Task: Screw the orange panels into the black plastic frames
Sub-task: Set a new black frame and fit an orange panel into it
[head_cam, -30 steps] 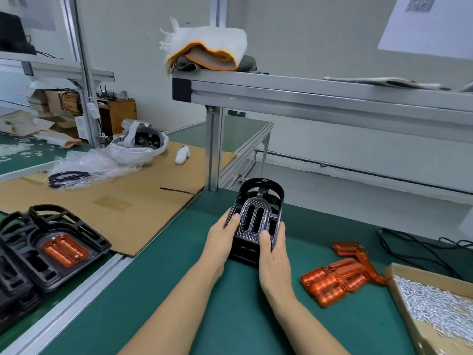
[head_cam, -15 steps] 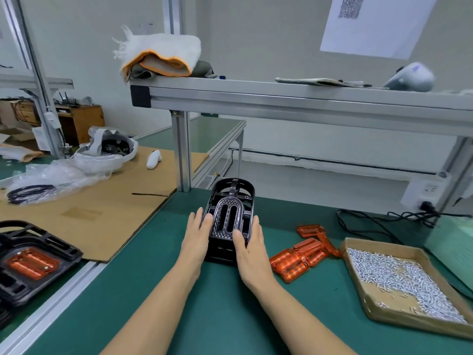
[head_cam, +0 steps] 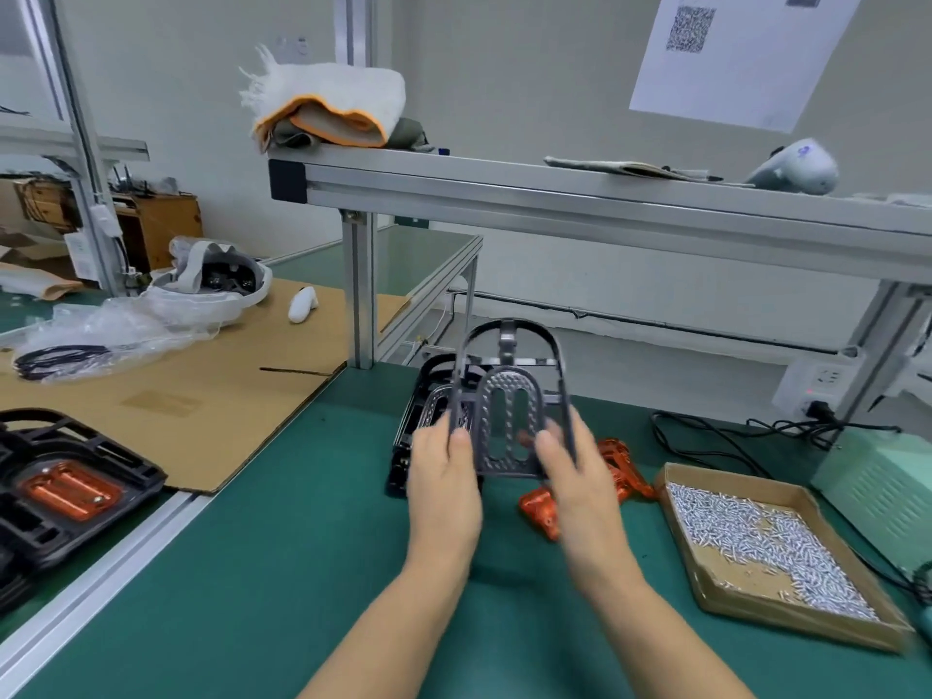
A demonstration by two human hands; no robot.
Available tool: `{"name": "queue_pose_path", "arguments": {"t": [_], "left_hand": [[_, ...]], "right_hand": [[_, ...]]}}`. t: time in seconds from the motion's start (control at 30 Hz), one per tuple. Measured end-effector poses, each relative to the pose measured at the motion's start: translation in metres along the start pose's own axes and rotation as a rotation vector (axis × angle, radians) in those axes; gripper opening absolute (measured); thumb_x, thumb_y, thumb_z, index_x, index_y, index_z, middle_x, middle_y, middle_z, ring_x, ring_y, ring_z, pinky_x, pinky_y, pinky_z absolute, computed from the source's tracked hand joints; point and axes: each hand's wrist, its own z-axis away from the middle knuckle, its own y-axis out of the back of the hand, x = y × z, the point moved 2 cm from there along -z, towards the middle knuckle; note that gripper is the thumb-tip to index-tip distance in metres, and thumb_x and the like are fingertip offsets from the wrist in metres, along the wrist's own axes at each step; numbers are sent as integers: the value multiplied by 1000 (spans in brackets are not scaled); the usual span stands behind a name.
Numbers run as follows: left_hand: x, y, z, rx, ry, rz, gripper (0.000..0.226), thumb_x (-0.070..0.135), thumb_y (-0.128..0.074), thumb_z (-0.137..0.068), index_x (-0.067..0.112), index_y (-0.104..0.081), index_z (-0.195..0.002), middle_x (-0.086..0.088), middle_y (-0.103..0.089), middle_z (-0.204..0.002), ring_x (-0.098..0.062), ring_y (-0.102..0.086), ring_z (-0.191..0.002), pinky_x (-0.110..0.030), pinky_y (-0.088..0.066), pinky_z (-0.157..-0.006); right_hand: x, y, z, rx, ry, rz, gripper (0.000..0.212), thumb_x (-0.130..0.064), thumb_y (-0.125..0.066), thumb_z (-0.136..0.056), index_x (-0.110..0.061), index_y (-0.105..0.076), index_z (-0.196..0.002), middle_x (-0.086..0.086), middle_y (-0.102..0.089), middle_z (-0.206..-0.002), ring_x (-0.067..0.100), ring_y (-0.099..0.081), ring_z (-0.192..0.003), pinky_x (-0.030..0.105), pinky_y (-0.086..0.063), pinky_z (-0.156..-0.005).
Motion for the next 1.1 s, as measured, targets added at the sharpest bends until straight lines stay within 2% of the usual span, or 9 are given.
{"name": "queue_pose_path", "arguments": {"t": [0.13,0.23,0.37,0.57,0.67,0.73,0.87,1.0,1.1], "left_hand": [[-4,-34,46,-148,94,68,24,18,-41,-99,21,-65,-99,-2,-63,-102,-14,-59,-96,-34,-47,-89],[-4,-47,70,-286,124,82,22,22,-45,-98,32,-65,-100,4,-64,-107,-9,-59,-100,-28,-46,-91],[-2,-45,75,-241,307,264,25,32,-40,-100,23,-64,-100,4,-66,-104,-11,-58,-92,-28,-44,-85],[-11,-41,77,-251,526,449,34,44,-45,-96,19,-68,-93,-1,-72,-91,-16,-66,-84,-33,-50,-83],[-16,-36,77,-364,486,238,15,18,-60,-90,14,-67,-103,-7,-70,-95,-17,-66,-80,-32,-50,-83],[-20,-34,77,-409,441,80,26,4,-59,-89,8,-63,-114,-7,-67,-102,-15,-64,-82,-26,-49,-84],[-19,-34,82,-455,310,-168,35,2,-55,-88,14,-63,-120,5,-65,-110,-12,-59,-103,-27,-44,-95],[-21,-35,83,-479,181,-310,38,7,-55,-89,21,-60,-123,9,-60,-120,-5,-52,-106,-16,-38,-83],[-24,-36,83,-497,112,-437,38,10,-52,-89,25,-60,-124,10,-58,-123,-6,-51,-111,-20,-37,-94]], "right_hand": [[-17,49,13,100,-166,-317,22,-9,-53,-92,-8,-68,-108,11,-74,-100,16,-71,-82,24,-57,-64],[-22,85,27,99,-155,-218,24,-5,-58,-90,-12,-70,-109,8,-74,-99,14,-70,-82,24,-58,-69],[-29,115,61,-5,72,262,48,2,-61,-90,-44,-70,-103,-13,-72,-99,2,-67,-89,13,-50,-78],[-10,120,111,-311,589,1063,63,7,-79,-58,-15,-70,-116,-8,-70,-105,9,-67,-92,18,-51,-77],[-8,118,124,-370,711,1265,51,3,-69,-59,-12,-74,-108,-3,-73,-99,13,-70,-83,17,-52,-64],[-6,117,130,-407,718,1288,43,-5,-53,-71,-13,-75,-107,-3,-73,-97,12,-69,-81,16,-51,-63],[-4,118,136,-500,657,1306,49,-27,-88,-63,-14,-74,-108,-3,-72,-99,11,-69,-83,16,-52,-67],[-11,121,140,-597,554,1351,46,-49,-52,-87,-18,-71,-115,-6,-70,-107,9,-67,-93,17,-51,-79],[-16,123,139,-665,487,1370,47,-54,-39,-94,-25,-67,-119,-11,-67,-113,4,-63,-101,15,-48,-84]]}}
